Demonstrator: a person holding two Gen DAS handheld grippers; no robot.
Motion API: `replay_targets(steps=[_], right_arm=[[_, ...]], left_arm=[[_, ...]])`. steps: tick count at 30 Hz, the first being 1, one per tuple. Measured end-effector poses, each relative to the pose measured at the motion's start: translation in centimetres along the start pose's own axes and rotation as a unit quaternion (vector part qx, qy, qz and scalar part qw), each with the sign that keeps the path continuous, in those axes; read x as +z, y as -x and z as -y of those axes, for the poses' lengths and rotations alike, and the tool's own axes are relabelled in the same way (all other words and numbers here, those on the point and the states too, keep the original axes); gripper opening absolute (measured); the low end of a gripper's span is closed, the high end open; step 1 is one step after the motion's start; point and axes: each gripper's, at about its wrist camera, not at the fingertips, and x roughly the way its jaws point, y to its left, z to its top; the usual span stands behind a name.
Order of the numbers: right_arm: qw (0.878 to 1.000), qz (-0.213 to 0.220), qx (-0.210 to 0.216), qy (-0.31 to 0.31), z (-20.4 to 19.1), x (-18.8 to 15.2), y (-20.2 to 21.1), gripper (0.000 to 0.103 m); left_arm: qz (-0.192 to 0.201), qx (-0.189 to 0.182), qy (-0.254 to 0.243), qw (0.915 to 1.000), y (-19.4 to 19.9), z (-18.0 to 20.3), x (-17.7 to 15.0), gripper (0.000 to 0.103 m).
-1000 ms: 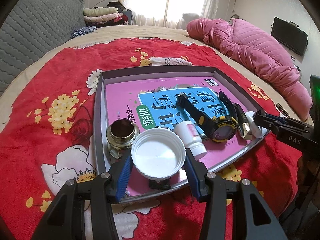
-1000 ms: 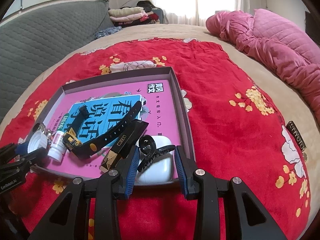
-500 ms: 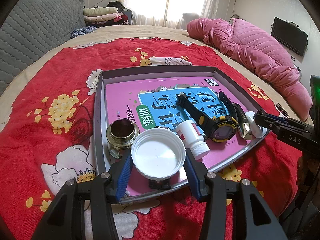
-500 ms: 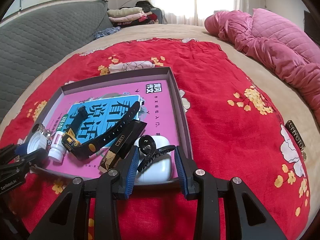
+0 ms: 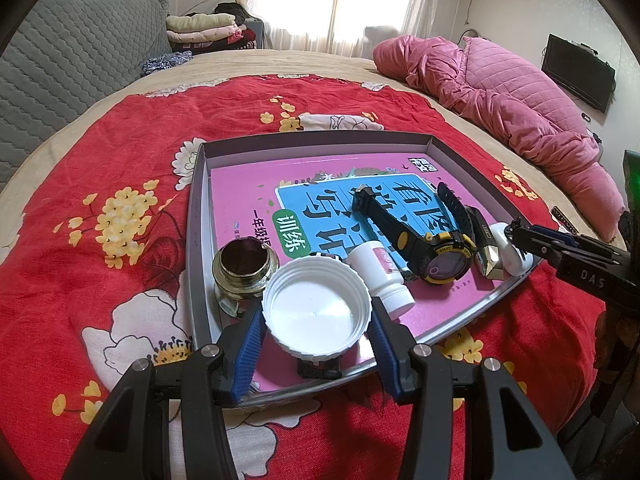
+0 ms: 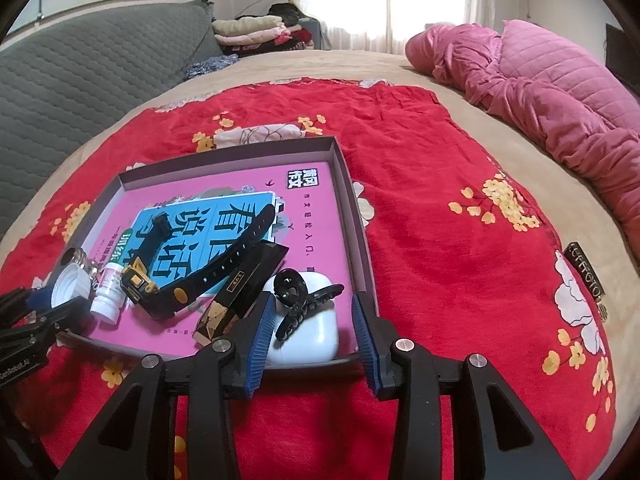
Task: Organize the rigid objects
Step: 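Lower the black hair clip onto the white earbud case and open the right tool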
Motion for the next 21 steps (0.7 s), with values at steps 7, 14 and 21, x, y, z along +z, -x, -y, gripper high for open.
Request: replay_targets(steps=[7,14,21], right_arm=[[1.0,0.016,0.018,-0.019,0.1,-0.7,2.1,0.057],[1.0,0.011,0.015,-0.001,-0.6,-1.3,2.7,0.058],[1.0,0.012,0.016,-0.002,-0.8,-1.2,3.2,0.058]], left_arm=[[0.0,0.0,0.0,1.0,0.0,0.0,0.0,0.05],[0.001,-0.001,0.001,1.0,0.0,0.0,-0.1,0.05],[0.002,-0.001,0.0,1.0,0.0,0.1,-0.1,0.05]])
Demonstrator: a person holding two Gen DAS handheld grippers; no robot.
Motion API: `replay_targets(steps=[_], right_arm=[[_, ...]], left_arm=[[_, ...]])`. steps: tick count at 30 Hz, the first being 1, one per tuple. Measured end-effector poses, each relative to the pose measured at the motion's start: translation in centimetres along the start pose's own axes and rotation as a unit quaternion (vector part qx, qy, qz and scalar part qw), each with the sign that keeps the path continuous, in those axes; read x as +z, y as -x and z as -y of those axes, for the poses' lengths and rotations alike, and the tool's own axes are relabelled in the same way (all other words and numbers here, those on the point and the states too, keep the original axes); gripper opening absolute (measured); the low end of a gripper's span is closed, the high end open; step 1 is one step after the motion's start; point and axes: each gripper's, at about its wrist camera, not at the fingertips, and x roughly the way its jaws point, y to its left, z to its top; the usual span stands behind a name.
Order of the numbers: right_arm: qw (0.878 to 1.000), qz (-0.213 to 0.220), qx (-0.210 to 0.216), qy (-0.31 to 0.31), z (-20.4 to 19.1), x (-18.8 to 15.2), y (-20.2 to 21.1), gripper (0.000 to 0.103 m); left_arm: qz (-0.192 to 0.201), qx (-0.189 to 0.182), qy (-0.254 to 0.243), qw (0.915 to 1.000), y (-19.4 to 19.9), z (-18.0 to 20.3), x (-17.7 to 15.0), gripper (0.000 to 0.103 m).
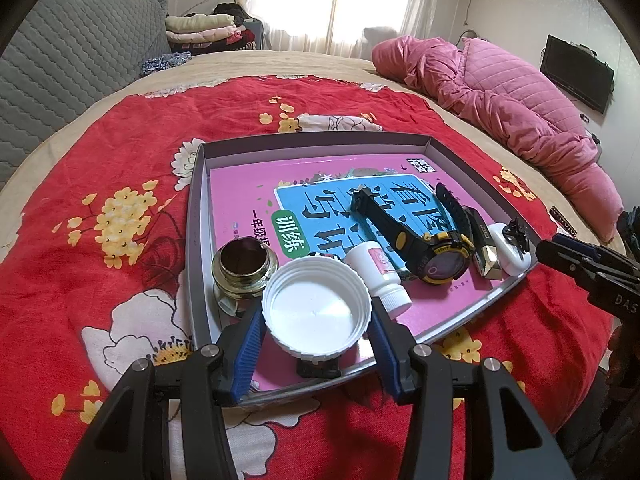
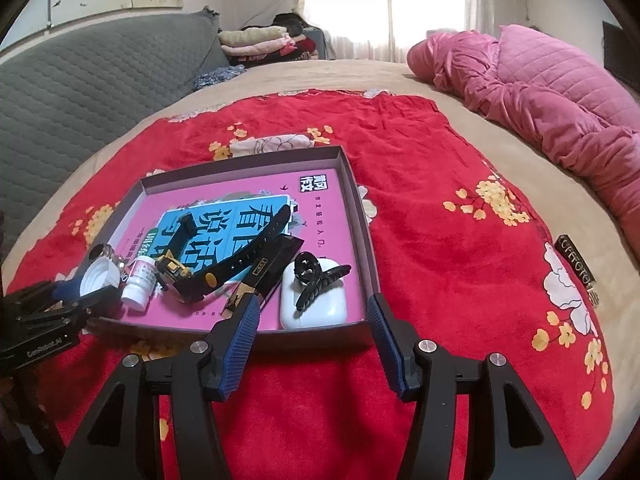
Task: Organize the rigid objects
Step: 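Lower the black hair clip onto the white earbud case and open the right tool, then lower the white cap into the box beside the jar and open the left tool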
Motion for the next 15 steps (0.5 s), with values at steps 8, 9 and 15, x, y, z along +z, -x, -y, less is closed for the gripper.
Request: replay_targets(steps=[8,9,15], right_arm=[[1.0,0.004,0.011,0.008,-0.8,0.3,1.0,0.059],[1.0,0.004,0.012,0.01,-0.9,0.3,1.1,0.059],[1.0,0.005,0.019,0.02,-1.6,0.0,1.8,0.06]], left_arm=[[0.001,0.001,0.008,1.0,0.5,0.0,0.0,0.05],[0.002,0.0,0.014,0.9999,0.6,0.0,-0.1,0.05],[0.012,0.003,0.029,0.9995,2.2,-0.4,-0.1,0.05]])
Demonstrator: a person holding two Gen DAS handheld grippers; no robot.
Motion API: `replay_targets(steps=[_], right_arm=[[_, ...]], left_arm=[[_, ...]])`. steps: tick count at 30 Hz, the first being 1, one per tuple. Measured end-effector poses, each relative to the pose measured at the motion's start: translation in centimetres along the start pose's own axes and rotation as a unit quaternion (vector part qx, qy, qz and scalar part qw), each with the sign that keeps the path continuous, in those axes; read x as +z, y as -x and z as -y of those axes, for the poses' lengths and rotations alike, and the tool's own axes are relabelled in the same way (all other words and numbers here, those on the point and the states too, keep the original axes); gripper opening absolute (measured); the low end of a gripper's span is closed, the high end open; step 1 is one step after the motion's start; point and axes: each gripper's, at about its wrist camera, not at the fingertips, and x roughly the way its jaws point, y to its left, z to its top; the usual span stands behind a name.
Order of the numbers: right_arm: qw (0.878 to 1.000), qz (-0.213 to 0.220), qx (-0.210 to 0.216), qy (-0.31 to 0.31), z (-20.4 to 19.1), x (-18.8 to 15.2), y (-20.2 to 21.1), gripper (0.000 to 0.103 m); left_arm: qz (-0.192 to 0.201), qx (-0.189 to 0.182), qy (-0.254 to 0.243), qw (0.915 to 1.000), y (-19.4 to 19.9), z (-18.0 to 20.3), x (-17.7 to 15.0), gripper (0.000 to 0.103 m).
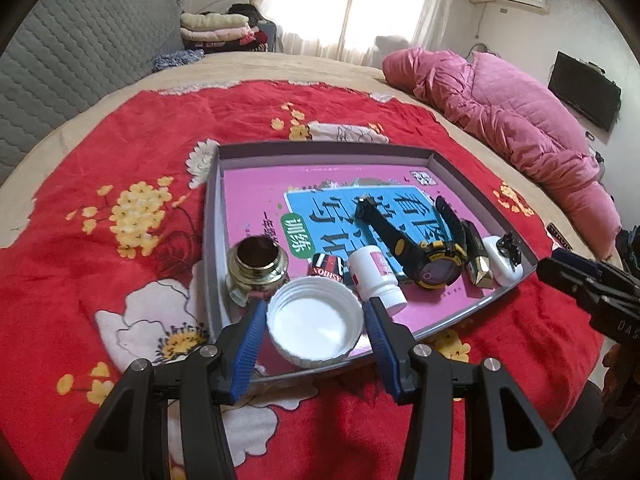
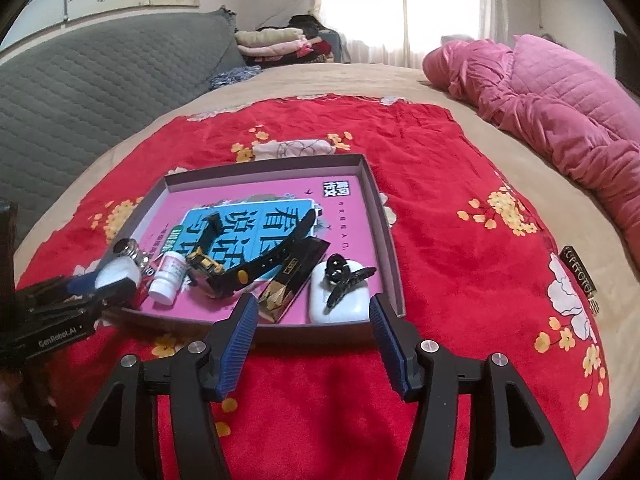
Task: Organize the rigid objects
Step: 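Lower the white cap into the box beside the jar and open the left tool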
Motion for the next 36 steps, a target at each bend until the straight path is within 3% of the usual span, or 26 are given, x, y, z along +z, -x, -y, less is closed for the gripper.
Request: replay_targets(steps=[7,11,29,33,36], right_arm=[[1.0,0.011,0.007,0.0,-0.3,-0.1,1.2,0.064],[1.0,0.019,0.012,-0.004,-0.3,0.0,1.9,0.065],[0.998,0.059,0.026,-0.012,-0.8,0.0,6.0,0.073],[0.998,0.051,0.032,-0.012,-1.1,-0.7,6.4,0.073],[0.999,0.037,0.033,-0.012,-1.3,-1.5,6.2,0.073]], left_arm=[[0.013,0.006,0.004,0.9999,2.0,0.3,-0.1,0.051],[0.015,0.011,-0.003,0.9998,2.7,1.0,-0.1,0.065],[0.046,0.013,-0.012,0.9988,7.8,4.6,0.1,0.065],[0.03,0.003,0.014,0.9995,8.4,4.5,-0.1,0.065],[0.015,0.015,0.026,0.9994,8.4,4.4,-0.5,0.065]])
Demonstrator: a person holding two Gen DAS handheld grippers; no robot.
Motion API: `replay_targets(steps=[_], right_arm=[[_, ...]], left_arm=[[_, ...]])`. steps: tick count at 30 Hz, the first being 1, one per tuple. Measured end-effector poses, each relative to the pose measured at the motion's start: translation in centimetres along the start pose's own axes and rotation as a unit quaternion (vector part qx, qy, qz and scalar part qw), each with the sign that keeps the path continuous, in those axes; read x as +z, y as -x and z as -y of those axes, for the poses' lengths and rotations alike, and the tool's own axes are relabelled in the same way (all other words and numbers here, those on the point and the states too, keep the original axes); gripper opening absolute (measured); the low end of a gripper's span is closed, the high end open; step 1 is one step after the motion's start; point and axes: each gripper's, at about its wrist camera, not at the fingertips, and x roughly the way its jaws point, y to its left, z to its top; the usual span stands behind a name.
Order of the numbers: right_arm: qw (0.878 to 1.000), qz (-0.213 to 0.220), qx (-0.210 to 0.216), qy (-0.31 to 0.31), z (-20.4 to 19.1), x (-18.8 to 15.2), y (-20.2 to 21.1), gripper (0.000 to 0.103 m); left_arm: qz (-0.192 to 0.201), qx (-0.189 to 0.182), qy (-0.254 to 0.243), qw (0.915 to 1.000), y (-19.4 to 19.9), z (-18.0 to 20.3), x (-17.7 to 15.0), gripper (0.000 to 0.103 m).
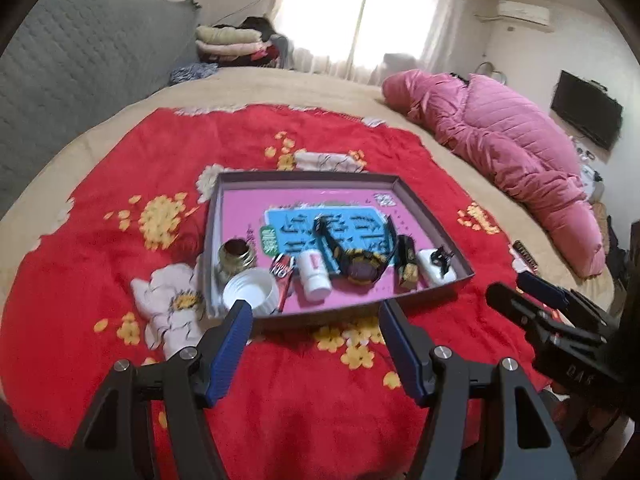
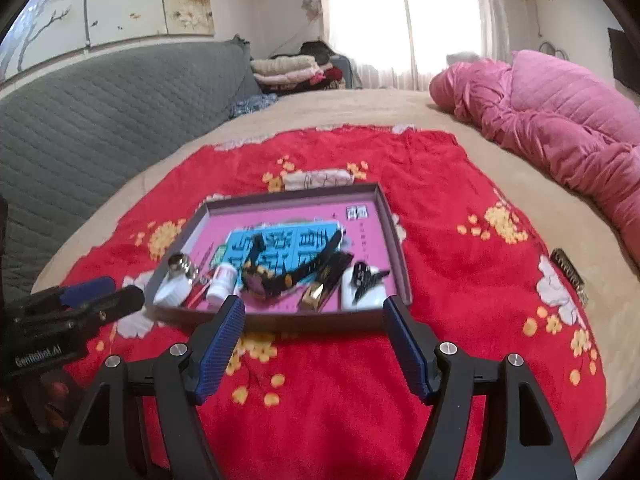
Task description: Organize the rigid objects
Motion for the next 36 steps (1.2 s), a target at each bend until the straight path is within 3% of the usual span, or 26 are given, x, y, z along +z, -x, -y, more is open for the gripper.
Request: replay_targets(steps=[3,18,36], right_arm=[[1.0,-0.007,-0.004,0.013,-0.6,-0.7,-0.1,0.073],[0.999,0.001,-0.026,0.029,-1.2,-2.7,1.3,0.073],[0.998,-0.01,-0.045,0.038,-1.6,-3.4,0.3,0.074]], left_arm=[[-0.013,0.018,0.002,0.9997,-0.2,0.0,-0.4,0.065],[-0.07,0.035,0.005,0.9969,-0.4,1.9,-2.2,0.065],[-0.091,0.056,0.012,0.9942,-2.6,1.4,-3.6,0.065]])
